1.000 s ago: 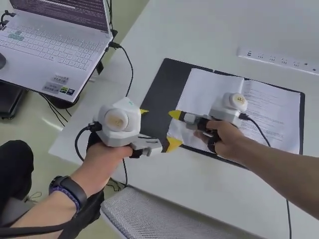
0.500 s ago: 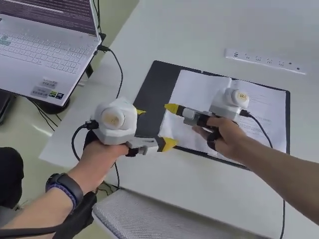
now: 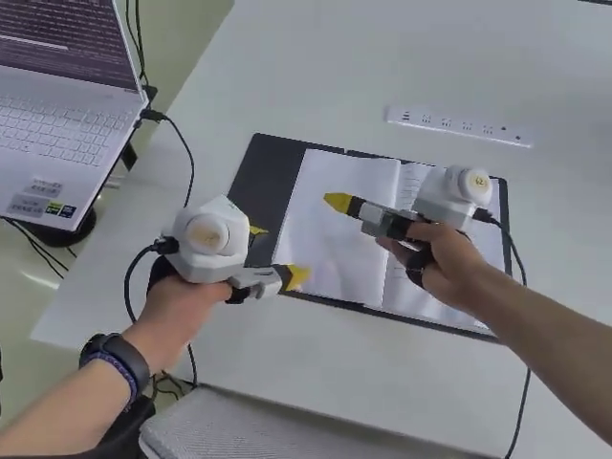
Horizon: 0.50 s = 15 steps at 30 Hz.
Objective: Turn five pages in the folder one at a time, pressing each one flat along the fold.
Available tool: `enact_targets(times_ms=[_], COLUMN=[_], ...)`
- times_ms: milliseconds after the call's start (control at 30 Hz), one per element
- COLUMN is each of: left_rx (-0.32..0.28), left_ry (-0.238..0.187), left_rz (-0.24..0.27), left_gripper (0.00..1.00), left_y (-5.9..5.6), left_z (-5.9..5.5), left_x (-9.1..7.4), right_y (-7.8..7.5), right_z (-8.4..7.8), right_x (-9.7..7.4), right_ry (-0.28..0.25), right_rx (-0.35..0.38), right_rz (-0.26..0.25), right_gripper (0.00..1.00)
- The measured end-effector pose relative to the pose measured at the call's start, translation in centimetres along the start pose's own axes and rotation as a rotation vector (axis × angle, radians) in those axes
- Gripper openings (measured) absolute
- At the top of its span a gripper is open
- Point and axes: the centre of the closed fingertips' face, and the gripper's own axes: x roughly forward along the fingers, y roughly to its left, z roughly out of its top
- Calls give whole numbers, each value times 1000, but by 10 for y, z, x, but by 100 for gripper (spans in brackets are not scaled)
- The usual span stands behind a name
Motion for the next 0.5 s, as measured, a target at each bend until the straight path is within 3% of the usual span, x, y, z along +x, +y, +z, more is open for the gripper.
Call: enact_targets(times_ms=[133, 233, 500], left_rx=[5, -13, -2], left_ry=[25, 57, 104], left_rz=[10, 8, 23], left_gripper=[39, 28, 16], left_y=[5, 8, 11], left_z=[-5, -19, -40], left_x=[12, 25, 43], right_y=[-9, -17, -33], right_z=[7, 7, 3], right_x=[-13, -21, -36], right_ry=[-26, -34, -42], right_rx=[9, 9, 39], right_rz=[-17, -30, -60], right_gripper=[38, 37, 35])
